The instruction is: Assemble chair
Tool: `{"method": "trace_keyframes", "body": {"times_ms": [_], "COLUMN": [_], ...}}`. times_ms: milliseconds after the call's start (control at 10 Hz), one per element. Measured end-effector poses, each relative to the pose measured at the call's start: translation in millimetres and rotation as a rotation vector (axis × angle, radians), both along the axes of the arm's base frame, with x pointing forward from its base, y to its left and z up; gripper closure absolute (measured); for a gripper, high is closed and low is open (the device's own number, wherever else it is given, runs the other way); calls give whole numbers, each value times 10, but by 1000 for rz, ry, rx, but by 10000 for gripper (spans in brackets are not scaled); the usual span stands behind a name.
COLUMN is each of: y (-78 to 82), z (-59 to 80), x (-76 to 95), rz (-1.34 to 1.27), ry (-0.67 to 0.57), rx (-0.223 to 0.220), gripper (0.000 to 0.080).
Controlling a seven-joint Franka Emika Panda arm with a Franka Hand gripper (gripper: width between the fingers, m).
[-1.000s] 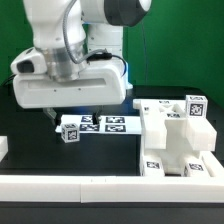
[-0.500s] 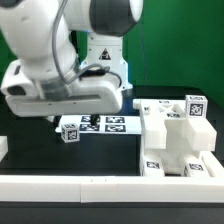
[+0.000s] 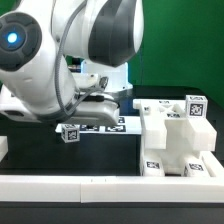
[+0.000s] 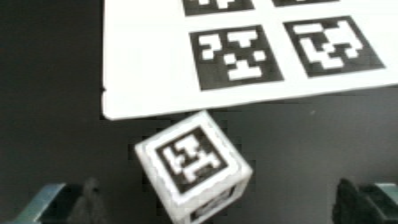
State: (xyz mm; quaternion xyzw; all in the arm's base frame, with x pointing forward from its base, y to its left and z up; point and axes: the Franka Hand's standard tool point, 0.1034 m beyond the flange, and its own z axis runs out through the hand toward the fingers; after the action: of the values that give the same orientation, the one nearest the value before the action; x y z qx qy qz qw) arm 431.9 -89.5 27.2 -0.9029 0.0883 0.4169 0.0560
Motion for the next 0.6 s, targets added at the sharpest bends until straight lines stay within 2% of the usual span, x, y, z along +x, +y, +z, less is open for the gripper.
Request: {"method": "trace_keyframes", "body": {"times_ms": [100,200,600], "y": [-8,-34,-4], "z": [-47,-138,-211], "x": [-94,-158,-219], "rz": [-16,-38,-47], "ry": [46,82,106], "rx": [7,-7,-21], "gripper": [151,151,151]}}
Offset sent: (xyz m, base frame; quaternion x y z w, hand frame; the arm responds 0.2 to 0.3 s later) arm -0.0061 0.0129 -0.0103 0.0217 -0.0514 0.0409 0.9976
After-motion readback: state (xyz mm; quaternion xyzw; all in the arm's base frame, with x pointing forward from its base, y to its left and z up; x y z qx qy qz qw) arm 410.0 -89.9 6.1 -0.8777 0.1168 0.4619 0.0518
